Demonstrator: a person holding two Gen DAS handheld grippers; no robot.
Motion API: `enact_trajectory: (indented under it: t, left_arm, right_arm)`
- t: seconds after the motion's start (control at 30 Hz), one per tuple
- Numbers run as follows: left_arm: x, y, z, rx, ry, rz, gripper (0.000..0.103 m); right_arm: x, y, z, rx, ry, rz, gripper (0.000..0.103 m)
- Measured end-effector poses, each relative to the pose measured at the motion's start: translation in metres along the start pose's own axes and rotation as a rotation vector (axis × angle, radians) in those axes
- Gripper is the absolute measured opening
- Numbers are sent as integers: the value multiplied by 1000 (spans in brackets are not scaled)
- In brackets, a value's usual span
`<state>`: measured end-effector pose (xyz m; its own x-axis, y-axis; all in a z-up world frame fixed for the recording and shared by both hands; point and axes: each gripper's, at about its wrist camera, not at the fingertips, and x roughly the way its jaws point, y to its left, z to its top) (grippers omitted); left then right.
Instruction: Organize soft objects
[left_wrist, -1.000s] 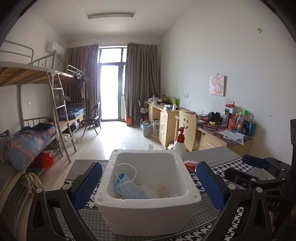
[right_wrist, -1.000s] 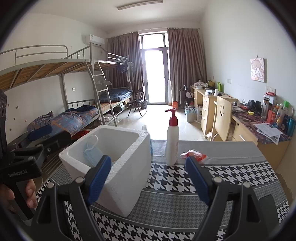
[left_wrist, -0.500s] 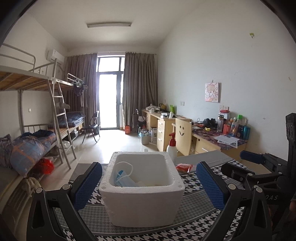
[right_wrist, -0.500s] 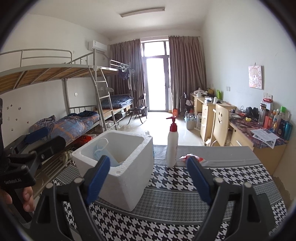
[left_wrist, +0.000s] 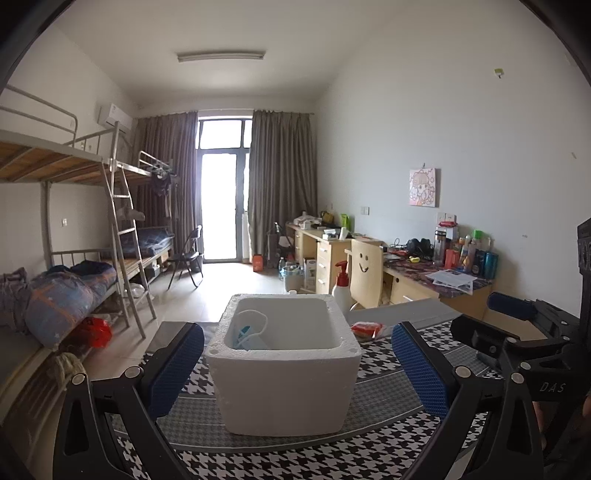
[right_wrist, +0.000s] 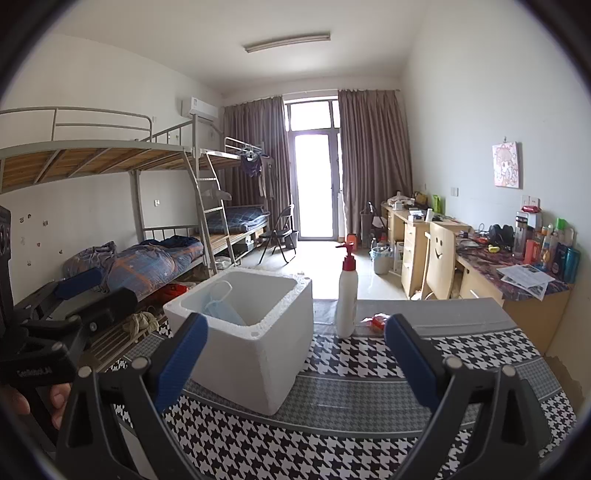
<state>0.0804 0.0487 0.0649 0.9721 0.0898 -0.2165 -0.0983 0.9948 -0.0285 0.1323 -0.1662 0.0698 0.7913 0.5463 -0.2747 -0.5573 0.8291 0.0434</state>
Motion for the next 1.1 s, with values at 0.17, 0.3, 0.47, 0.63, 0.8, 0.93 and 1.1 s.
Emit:
enact_trajectory:
  t: [0.17,0.3,0.47,0.63,0.8,0.93,1.1]
  left_arm:
    - [-4,8,-8,-28,-12,21,102]
    - [-6,10,-12,-41,-20,31,102]
    - [-13,9,-20,-49,-29,19,102]
    - [-15,7,-25,-36,-46,21,102]
    - [-14,9,-33,-58,-40,39,102]
    - [-13,11,-37,-68,-38,49,102]
    - [-10,13,-42,-73,-30,57,102]
  right_arm:
    - [-6,1,-3,-1,-33,-12,98]
    - [-13,2,-11,8,-68,-11,99]
    - [-13,4,-18,-2,-71,-22,99]
    - [-14,3,-28,9,-70,-7,99]
    - [-15,3,-34,7,-76,-29,99]
    - [-15,2,-41,10,-70,-37,99]
    - [-14,-1,-49,22,-56,-43,99]
